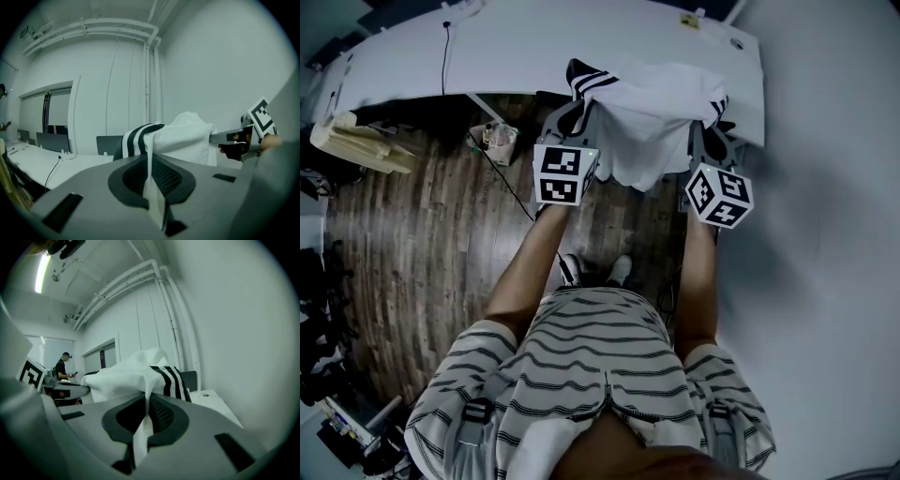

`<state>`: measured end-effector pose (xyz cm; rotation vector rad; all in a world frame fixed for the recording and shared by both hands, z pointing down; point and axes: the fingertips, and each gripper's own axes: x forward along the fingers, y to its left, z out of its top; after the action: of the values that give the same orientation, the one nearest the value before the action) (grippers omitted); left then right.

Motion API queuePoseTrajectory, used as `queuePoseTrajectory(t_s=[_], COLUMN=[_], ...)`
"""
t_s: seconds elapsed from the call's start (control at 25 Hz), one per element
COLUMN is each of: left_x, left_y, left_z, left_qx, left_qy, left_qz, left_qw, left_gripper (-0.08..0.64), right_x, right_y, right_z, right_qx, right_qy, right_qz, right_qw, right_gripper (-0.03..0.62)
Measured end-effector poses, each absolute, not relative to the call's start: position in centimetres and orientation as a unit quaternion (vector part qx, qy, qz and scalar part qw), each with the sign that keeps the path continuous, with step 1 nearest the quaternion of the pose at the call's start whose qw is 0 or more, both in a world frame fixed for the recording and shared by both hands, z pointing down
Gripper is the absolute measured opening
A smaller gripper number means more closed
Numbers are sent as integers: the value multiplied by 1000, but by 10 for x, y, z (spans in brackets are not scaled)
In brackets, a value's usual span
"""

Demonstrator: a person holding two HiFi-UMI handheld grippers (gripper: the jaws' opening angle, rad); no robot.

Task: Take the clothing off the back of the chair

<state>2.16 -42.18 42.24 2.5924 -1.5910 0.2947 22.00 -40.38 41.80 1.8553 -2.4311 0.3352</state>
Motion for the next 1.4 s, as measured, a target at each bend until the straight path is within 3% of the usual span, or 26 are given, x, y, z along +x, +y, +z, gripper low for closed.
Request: queuePoseTrajectory(t_s=[1.4], left_x=[15], left_y=[-357], left_z=[332], left_qx=[854], left_qy=[-519], left_qz=[15], left_qw=[-4], left_gripper=[33], right_x=[206], right_y=[-337], right_z=[329], right_qx=[604], right_qy=[-795], right_qz=[43], right_qw=[-27], right_gripper=[25])
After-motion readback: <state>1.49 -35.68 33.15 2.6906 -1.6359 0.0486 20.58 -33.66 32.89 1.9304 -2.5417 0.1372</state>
